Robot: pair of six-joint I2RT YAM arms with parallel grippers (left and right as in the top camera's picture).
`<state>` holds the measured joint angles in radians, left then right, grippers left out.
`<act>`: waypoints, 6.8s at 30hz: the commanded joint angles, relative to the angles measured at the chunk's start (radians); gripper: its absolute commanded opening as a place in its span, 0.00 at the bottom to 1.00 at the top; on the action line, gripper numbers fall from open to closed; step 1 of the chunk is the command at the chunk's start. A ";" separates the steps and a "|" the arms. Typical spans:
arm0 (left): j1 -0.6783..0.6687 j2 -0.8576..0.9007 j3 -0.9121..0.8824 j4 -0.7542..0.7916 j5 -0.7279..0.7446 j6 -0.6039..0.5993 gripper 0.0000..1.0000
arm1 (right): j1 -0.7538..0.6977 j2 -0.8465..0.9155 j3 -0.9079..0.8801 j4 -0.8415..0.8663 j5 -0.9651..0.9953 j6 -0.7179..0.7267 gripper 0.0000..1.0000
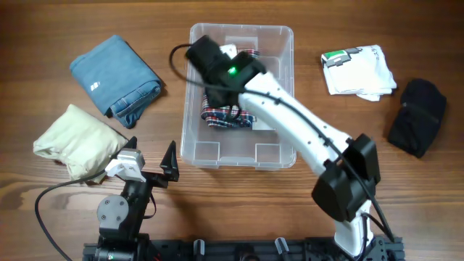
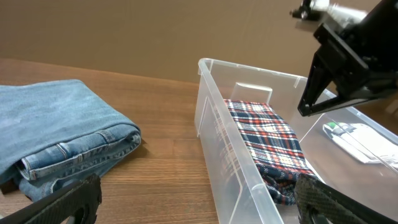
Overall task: Pack container
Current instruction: 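Release the plaid shirt and press it flat in the bin's left half, then move the right gripper to the black garment and grasp it, then carry the black garment with the right gripper into the bin beside the plaid shirt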
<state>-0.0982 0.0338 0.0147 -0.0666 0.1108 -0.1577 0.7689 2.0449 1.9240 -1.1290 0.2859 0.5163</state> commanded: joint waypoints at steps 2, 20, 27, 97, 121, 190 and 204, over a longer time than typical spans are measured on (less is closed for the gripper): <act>-0.005 -0.001 -0.008 0.003 0.008 0.016 1.00 | 0.040 -0.130 -0.001 -0.032 0.138 0.109 0.05; -0.005 -0.001 -0.008 0.003 0.008 0.016 1.00 | -0.185 0.046 -0.002 0.040 0.005 0.042 0.04; -0.005 -0.001 -0.008 0.003 0.008 0.016 1.00 | -0.196 0.172 -0.002 0.056 -0.003 0.043 0.04; -0.005 -0.001 -0.008 0.003 0.008 0.016 1.00 | -1.266 -0.314 -0.262 -0.085 -0.127 -0.056 1.00; -0.005 -0.001 -0.008 0.003 0.008 0.016 1.00 | -1.382 -0.152 -0.529 0.359 -0.275 -0.438 1.00; -0.005 -0.001 -0.008 0.003 0.008 0.016 1.00 | -0.772 -0.474 -0.254 0.322 -0.970 -0.205 0.19; -0.005 -0.001 -0.008 0.003 0.008 0.016 1.00 | -0.419 -0.147 -0.254 0.493 -0.585 0.143 0.20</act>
<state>-0.0982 0.0338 0.0147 -0.0666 0.1108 -0.1577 0.3412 1.8259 1.6592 -0.6540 -0.3546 0.5774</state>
